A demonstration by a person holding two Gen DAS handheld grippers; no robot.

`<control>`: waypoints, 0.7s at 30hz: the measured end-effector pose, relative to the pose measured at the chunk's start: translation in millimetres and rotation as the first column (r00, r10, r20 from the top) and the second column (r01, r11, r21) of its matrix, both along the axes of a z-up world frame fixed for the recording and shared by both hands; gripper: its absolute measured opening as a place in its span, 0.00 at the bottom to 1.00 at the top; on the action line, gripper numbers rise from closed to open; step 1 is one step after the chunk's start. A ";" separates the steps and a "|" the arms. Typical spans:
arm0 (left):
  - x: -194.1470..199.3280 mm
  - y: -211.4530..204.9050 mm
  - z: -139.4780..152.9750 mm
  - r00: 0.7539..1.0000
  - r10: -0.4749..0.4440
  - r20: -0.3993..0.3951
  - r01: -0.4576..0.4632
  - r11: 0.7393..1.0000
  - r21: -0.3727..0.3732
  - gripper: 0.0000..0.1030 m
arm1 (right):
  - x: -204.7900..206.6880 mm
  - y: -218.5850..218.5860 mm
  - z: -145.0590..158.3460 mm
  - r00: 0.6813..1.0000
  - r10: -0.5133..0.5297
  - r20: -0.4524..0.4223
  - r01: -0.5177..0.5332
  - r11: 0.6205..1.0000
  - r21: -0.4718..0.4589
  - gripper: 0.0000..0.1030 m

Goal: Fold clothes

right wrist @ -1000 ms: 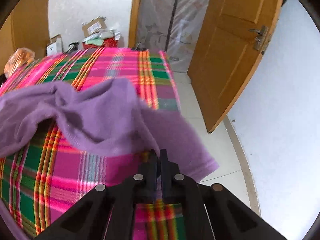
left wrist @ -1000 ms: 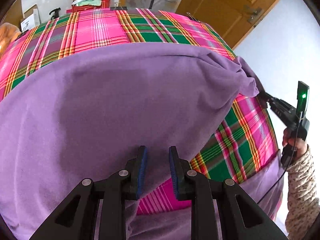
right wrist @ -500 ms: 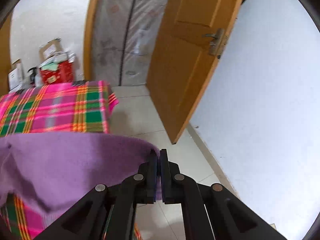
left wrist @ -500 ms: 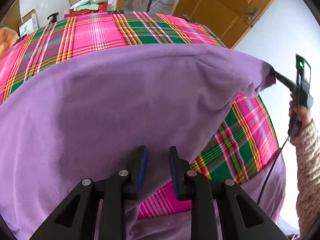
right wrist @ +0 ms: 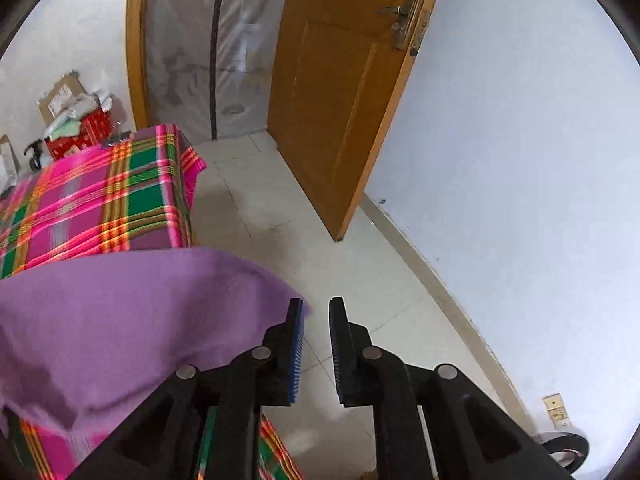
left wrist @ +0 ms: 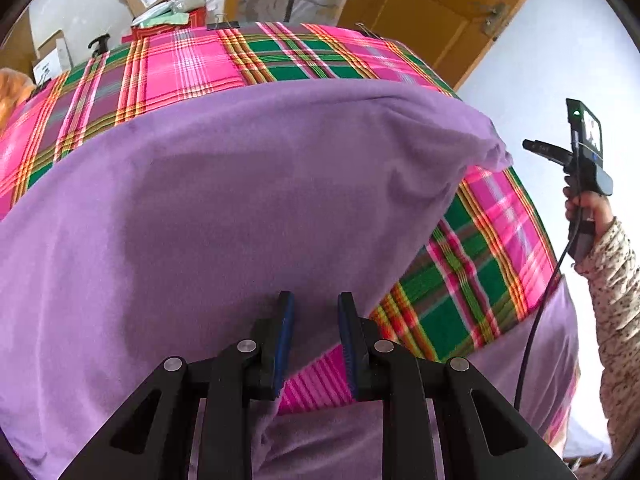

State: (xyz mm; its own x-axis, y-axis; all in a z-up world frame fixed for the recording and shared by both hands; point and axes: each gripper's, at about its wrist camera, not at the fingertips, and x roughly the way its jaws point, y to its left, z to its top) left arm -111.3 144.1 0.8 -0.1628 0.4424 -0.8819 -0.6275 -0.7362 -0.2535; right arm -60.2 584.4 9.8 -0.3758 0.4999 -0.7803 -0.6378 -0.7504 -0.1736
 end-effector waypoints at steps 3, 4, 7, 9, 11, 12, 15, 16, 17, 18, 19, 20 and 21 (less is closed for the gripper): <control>7.3 -3.2 1.1 1.000 -0.013 -0.028 0.012 1.000 -0.022 0.23 | 18.0 -8.1 -0.9 1.000 0.011 -0.020 -0.011 0.999 -0.031 0.18; 11.0 -2.4 1.7 0.999 -0.025 -0.046 0.023 0.999 -0.036 0.24 | 23.6 -12.0 -1.9 1.000 0.016 -0.025 -0.017 0.999 -0.042 0.18; 24.8 2.6 3.7 0.993 -0.082 -0.090 0.077 0.995 -0.059 0.28 | 32.1 -25.0 -5.7 0.999 0.035 -0.028 -0.037 0.997 -0.060 0.18; 31.7 5.8 3.3 0.988 -0.111 -0.106 0.104 0.992 -0.074 0.31 | 35.1 -33.0 -8.3 0.998 0.054 -0.034 -0.056 0.996 -0.073 0.19; 34.1 9.8 1.1 0.985 -0.121 -0.124 0.109 0.989 -0.102 0.31 | 36.1 -40.0 -12.2 0.997 0.074 -0.029 -0.076 0.994 -0.077 0.20; 33.6 12.2 -0.1 0.983 -0.123 -0.134 0.108 0.988 -0.114 0.31 | 36.3 -42.5 -14.1 0.996 0.081 -0.026 -0.083 0.993 -0.079 0.20; 34.3 21.5 -2.3 0.974 -0.131 -0.187 0.101 0.981 -0.164 0.31 | 42.3 -42.6 -17.7 0.995 0.075 -0.065 -0.083 0.986 -0.141 0.21; 34.8 24.4 -3.0 0.969 -0.134 -0.209 0.096 0.978 -0.183 0.31 | 45.7 -40.6 -18.4 0.994 0.063 -0.087 -0.077 0.982 -0.174 0.22; 36.1 27.3 -3.7 0.961 -0.133 -0.241 0.083 0.974 -0.209 0.32 | 49.0 -38.7 -19.1 0.993 0.050 -0.108 -0.071 0.976 -0.207 0.24; 37.1 29.7 -4.2 0.954 -0.133 -0.268 0.071 0.971 -0.229 0.34 | 52.2 -35.6 -20.2 0.991 0.035 -0.130 -0.066 0.968 -0.242 0.25; 36.6 31.0 -4.2 0.952 -0.131 -0.277 0.067 0.971 -0.231 0.34 | 55.4 -30.7 -21.7 0.988 0.019 -0.153 -0.061 0.958 -0.281 0.26; 34.9 31.0 -4.0 0.953 -0.125 -0.274 0.063 0.972 -0.225 0.34 | 58.8 -26.2 -22.8 0.985 0.001 -0.174 -0.057 0.947 -0.315 0.26; 33.0 30.2 -3.5 0.956 -0.118 -0.270 0.059 0.974 -0.217 0.31 | 62.4 -22.1 -23.6 0.981 -0.016 -0.192 -0.052 0.938 -0.343 0.27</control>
